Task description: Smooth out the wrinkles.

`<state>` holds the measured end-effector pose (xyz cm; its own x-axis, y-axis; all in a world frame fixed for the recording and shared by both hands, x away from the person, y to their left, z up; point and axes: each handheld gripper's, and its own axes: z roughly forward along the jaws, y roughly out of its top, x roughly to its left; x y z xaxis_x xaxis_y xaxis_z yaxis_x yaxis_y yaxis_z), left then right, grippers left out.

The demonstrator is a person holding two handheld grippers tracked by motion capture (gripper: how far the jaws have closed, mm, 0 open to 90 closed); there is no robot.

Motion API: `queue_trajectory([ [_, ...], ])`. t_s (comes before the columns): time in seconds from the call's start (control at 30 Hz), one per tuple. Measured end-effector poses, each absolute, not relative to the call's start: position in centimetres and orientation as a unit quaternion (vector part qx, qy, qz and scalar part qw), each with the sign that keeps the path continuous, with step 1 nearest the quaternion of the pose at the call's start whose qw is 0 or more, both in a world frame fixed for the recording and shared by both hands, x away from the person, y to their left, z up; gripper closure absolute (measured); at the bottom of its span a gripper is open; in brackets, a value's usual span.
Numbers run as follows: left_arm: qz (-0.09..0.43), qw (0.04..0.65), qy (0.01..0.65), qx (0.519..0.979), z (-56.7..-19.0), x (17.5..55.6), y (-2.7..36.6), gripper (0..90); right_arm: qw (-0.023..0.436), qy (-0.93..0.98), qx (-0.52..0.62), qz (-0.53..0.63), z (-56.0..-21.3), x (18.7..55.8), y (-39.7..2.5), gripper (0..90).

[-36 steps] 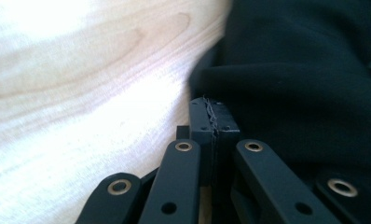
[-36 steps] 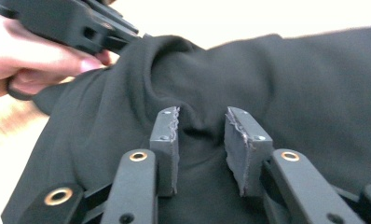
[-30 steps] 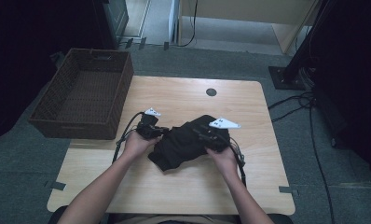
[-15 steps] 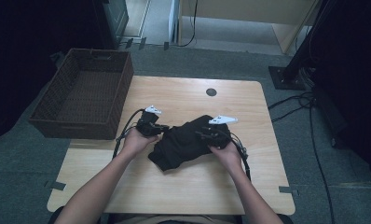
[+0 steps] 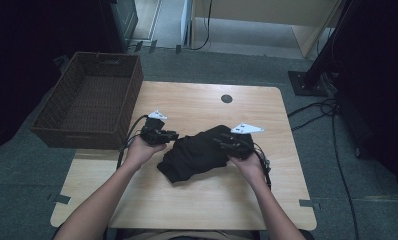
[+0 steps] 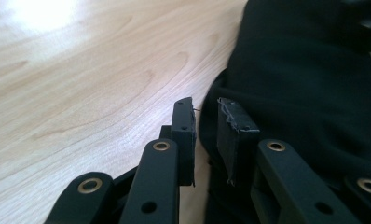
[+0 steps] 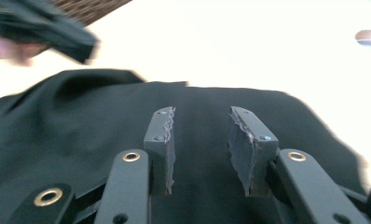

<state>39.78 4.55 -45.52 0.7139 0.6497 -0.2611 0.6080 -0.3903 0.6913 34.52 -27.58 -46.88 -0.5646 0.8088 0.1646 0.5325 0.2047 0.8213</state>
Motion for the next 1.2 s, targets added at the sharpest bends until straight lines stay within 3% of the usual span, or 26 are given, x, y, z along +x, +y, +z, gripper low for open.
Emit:
queue_trajectory([
  [0.13,0.007,0.404,0.376,0.834,-44.5,38.4,4.7,70.6,0.178,0.752,0.461,0.436,-47.3,35.6,-29.0,58.3],
  [0.33,-0.014,0.387,0.372,0.843,-45.8,36.8,4.2,64.6,0.204,0.745,0.469,0.428,-48.5,37.0,-29.2,45.4],
  [0.43,-0.017,0.379,0.374,0.846,-46.9,36.5,4.0,66.1,0.186,0.745,0.479,0.426,-49.1,37.6,-29.2,44.5],
  [0.5,-0.013,0.384,0.373,0.845,-47.1,36.4,4.0,73.3,0.171,0.749,0.484,0.419,-49.5,37.8,-29.1,50.1],
  [0.57,-0.001,0.385,0.367,0.847,-47.2,36.2,3.9,85.0,0.165,0.752,0.487,0.413,-49.6,37.9,-29.1,66.6],
  [0.63,0.002,0.388,0.364,0.847,-47.1,36.2,3.9,88.7,0.165,0.755,0.492,0.4,-49.6,37.8,-29.1,79.1],
  [0.7,0.008,0.395,0.365,0.843,-46.9,36.2,4.1,89.5,0.167,0.759,0.491,0.394,-49.5,37.7,-29.0,85.4],
  [0.93,0.034,0.396,0.386,0.833,-45.9,36.6,6.8,90.0,0.175,0.758,0.498,0.382,-49.5,37.5,-29.3,86.7],
  [1.2,0.015,0.394,0.383,0.835,-46.3,36.1,7.1,88.4,0.18,0.755,0.503,0.38,-49.3,37.1,-29.7,86.5],
])
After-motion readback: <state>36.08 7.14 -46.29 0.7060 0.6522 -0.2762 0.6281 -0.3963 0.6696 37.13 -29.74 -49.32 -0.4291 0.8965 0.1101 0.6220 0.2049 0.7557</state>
